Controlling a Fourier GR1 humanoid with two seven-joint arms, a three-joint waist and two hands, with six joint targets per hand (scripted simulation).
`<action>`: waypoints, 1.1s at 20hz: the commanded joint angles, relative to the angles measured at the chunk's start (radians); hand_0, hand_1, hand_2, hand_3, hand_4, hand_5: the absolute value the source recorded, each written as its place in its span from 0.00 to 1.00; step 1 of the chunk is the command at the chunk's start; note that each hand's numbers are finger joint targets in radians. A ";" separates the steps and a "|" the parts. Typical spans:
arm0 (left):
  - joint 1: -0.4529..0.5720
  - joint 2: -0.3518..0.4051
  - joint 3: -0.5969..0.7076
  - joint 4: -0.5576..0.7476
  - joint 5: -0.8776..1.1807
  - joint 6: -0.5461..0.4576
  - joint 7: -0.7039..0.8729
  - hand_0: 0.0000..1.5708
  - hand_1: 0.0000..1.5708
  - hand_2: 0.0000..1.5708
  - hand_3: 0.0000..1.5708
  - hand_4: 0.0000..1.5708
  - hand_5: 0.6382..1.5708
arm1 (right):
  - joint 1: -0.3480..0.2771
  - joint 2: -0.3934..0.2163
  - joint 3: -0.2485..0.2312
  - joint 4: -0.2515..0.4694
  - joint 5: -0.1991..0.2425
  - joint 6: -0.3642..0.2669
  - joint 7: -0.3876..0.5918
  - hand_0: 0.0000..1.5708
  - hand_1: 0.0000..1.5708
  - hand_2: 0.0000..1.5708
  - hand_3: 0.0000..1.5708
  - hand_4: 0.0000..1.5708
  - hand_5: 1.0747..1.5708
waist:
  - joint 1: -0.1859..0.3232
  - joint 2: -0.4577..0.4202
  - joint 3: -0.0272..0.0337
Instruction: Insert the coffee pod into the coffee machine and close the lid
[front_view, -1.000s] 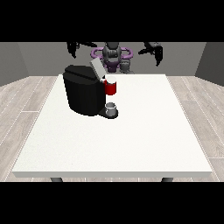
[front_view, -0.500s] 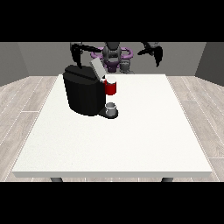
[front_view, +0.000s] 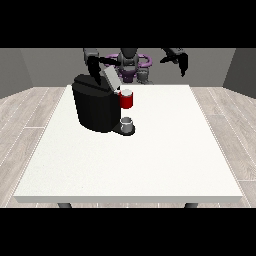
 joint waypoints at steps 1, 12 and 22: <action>-0.035 0.016 -0.006 -0.106 0.028 -0.002 0.084 0.00 0.00 0.00 0.00 0.24 1.00 | -0.025 -0.034 -0.020 0.077 -0.001 0.032 -0.077 0.00 0.00 0.00 0.00 0.00 1.00 | 0.026 0.055 0.0022; -0.033 0.066 0.032 -0.079 0.013 0.068 0.066 0.00 0.00 0.00 0.00 0.22 1.00 | -0.167 0.005 0.069 0.062 0.060 0.012 -0.005 0.00 0.00 0.00 0.00 0.13 1.00 | -0.035 0.094 0.0016; 0.007 0.067 -0.001 -0.081 0.030 0.011 0.020 0.00 0.00 0.00 0.00 0.23 1.00 | -0.280 0.001 0.087 0.047 0.090 -0.004 0.023 0.00 0.00 0.00 0.00 0.00 1.00 | 0.043 0.124 0.0014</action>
